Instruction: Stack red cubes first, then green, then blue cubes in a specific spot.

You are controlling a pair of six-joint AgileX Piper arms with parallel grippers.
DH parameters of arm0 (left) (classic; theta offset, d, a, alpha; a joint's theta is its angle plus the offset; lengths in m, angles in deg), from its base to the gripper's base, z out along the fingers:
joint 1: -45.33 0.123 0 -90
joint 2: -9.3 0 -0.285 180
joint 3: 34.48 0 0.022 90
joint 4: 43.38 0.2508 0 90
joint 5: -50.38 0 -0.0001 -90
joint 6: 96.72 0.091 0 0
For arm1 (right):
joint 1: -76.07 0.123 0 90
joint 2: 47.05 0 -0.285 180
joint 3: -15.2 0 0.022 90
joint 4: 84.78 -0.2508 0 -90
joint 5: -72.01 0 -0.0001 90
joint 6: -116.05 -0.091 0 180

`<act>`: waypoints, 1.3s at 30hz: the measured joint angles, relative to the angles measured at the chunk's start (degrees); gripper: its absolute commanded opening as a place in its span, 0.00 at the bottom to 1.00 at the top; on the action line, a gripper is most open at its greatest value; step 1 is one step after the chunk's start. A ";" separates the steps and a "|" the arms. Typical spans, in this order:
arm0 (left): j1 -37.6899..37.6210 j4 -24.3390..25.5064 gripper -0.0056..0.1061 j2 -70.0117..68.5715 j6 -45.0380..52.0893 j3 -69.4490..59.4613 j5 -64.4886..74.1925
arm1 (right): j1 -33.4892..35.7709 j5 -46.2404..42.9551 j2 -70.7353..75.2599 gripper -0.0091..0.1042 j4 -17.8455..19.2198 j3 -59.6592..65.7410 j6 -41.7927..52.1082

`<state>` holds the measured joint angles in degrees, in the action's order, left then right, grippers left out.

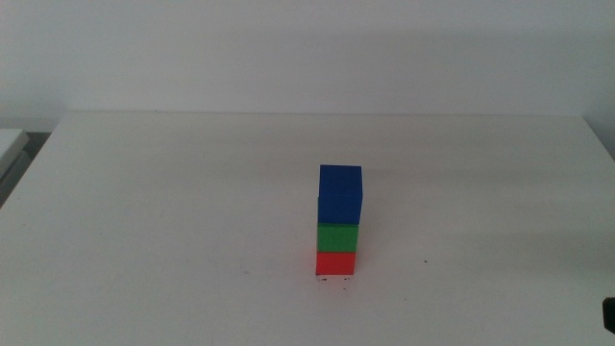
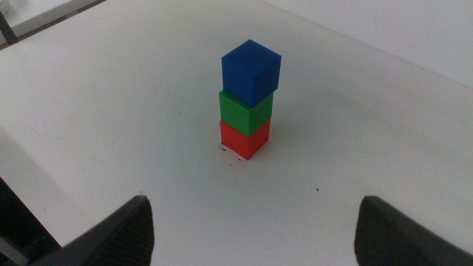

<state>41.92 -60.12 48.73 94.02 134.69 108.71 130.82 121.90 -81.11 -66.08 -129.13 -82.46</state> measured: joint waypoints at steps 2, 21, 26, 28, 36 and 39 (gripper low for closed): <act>0.02 0.39 0.89 0.00 0.00 -0.25 -0.11 | 0.00 0.00 0.00 0.88 0.00 0.00 0.00; 0.48 3.07 0.89 -18.25 0.00 -30.36 -26.49 | -2.89 -4.67 0.00 0.88 6.04 1.95 0.00; 0.48 4.05 0.89 -25.69 0.00 -41.82 -29.92 | -12.87 -9.78 1.39 0.88 0.43 1.95 0.00; 0.48 4.96 0.89 -28.29 0.00 -45.72 -30.89 | -18.79 -10.90 2.73 0.88 -1.06 1.95 0.00; 0.48 7.19 0.89 -31.41 0.00 -57.75 -40.76 | -41.54 -16.45 11.89 0.88 -11.85 7.42 0.00; 0.48 7.19 0.89 -31.41 0.00 -60.53 -45.06 | -45.75 -18.79 16.38 0.88 -12.50 12.91 0.00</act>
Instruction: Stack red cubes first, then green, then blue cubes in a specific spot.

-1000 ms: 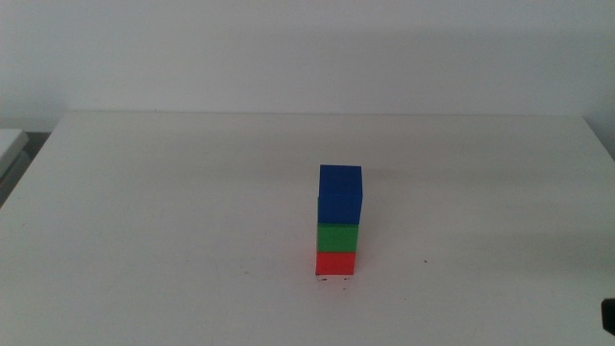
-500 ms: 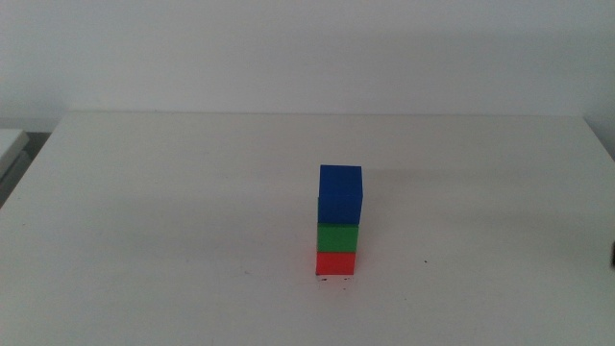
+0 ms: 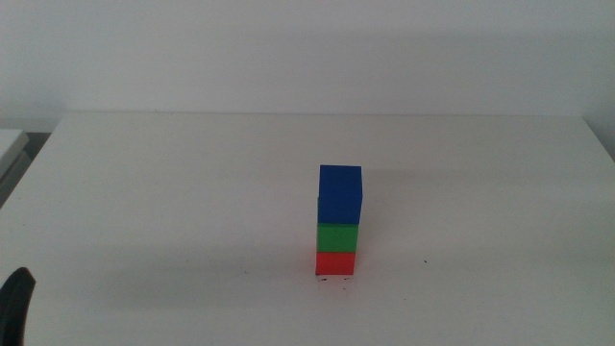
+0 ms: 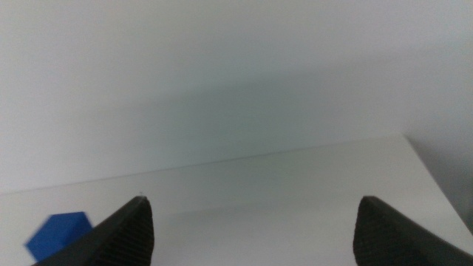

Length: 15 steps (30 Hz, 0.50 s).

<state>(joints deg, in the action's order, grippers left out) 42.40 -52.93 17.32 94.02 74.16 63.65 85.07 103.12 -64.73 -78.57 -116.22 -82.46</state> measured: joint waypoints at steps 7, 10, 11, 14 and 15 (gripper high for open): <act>0.00 1.07 0.89 0.00 0.00 -3.07 -2.09 | -2.86 -0.58 7.90 0.88 -0.47 8.10 0.00; 0.00 2.56 0.89 -0.09 0.00 -3.05 -2.62 | -2.95 -0.58 9.47 0.88 -0.71 8.81 0.00; 0.00 2.98 0.89 -0.09 0.00 -3.05 -2.93 | -3.08 -0.58 9.70 0.88 -0.71 8.81 0.00; 0.00 3.72 0.89 -0.09 0.00 -3.05 -3.06 | -3.08 -0.58 9.69 0.88 -0.71 8.94 0.00; 0.00 3.97 0.89 -0.09 0.00 -3.05 -3.06 | -3.08 -0.58 9.71 0.88 -0.82 8.94 0.00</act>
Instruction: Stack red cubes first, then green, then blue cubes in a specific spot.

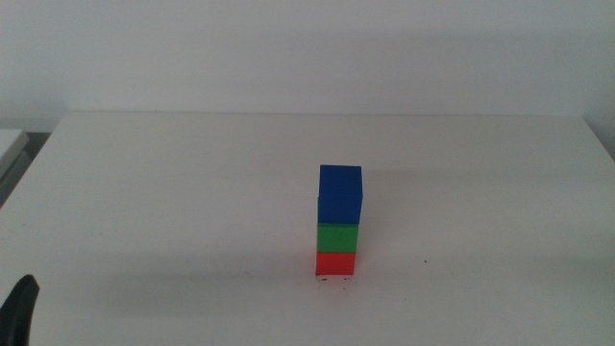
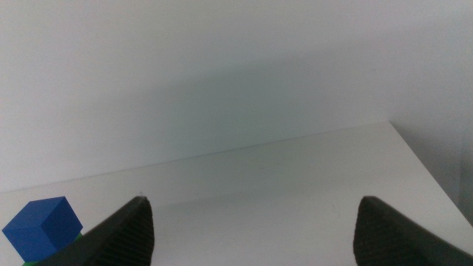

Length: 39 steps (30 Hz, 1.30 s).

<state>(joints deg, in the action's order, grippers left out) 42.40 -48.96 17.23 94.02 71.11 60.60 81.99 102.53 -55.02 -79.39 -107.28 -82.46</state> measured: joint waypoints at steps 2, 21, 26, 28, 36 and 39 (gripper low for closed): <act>0.00 0.11 0.89 0.00 0.00 0.00 0.00 | 0.00 0.00 0.09 0.88 0.00 0.00 0.00; 0.00 0.33 0.89 0.00 0.00 -0.03 -0.03 | -6.22 -24.20 -0.01 0.89 -4.67 19.25 22.81; 0.00 0.33 0.89 0.00 0.00 -0.03 -0.13 | -6.41 -25.63 -0.01 0.89 -6.02 19.48 22.43; 0.00 0.33 0.89 0.00 0.00 -0.03 -0.13 | -6.41 -25.63 -0.01 0.89 -6.60 19.48 22.43; 0.00 0.33 0.89 0.00 0.00 -1.62 -1.35 | -6.41 -25.63 -0.01 0.89 -7.17 19.48 22.30; 0.00 -0.43 0.89 0.00 0.00 -2.49 -0.06 | -6.41 -25.63 -0.01 0.89 -7.17 19.48 22.30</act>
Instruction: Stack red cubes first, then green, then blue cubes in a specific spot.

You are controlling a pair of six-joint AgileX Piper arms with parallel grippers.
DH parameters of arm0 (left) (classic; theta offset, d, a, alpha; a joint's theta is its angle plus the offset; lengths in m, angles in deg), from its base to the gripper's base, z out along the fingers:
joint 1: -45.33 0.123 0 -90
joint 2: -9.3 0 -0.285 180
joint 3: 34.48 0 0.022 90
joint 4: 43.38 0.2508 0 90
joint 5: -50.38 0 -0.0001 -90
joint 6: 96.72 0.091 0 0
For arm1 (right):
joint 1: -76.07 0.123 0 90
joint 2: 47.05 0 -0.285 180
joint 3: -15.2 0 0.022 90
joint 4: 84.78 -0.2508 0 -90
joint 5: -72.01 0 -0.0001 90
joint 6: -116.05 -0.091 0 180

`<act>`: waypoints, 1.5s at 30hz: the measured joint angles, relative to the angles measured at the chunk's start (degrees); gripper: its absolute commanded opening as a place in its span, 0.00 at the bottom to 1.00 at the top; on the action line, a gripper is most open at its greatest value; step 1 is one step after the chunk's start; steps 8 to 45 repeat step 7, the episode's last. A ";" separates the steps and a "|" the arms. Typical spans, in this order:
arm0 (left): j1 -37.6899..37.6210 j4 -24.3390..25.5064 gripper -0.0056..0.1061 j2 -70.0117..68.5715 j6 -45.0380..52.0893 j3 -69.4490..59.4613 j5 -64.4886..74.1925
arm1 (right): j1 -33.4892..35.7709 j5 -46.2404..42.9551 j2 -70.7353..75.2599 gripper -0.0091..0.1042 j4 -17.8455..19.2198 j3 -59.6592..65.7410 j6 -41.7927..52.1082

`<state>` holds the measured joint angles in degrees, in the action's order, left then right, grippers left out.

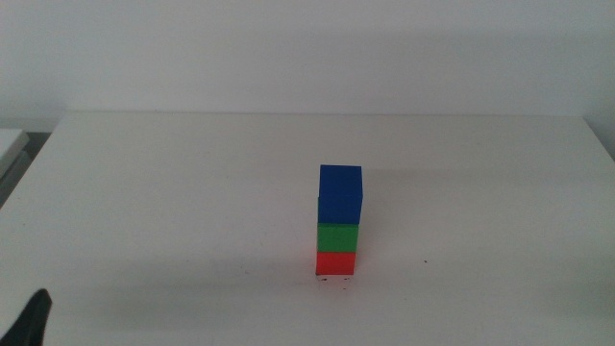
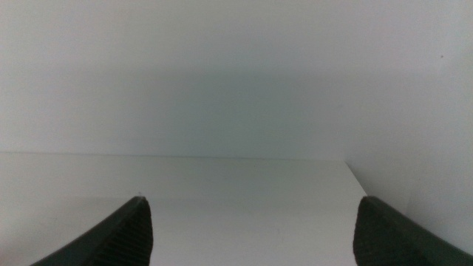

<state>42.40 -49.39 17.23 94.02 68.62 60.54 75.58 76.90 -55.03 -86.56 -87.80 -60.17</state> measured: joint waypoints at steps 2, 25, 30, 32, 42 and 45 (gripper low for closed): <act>0.00 -1.13 0.89 0.00 0.00 -0.10 1.54 | 0.00 0.00 0.00 0.89 0.00 0.00 0.00; 0.00 -5.02 0.89 0.00 0.00 -0.35 2.18 | 0.00 0.00 0.00 0.89 0.00 0.00 0.00; 0.00 -5.02 0.89 0.00 0.00 -0.35 2.18 | 0.00 0.00 0.00 0.89 0.00 0.00 0.00; 0.00 -5.02 0.89 0.00 0.00 -0.35 2.18 | 0.00 0.00 0.00 0.89 0.00 0.00 0.00; 0.00 -5.02 0.89 0.00 0.00 -0.35 2.18 | 0.00 0.00 0.00 0.89 0.00 0.00 0.00; 0.00 -5.02 0.89 0.00 0.00 -0.35 2.18 | 0.00 0.00 0.00 0.89 0.00 0.00 0.00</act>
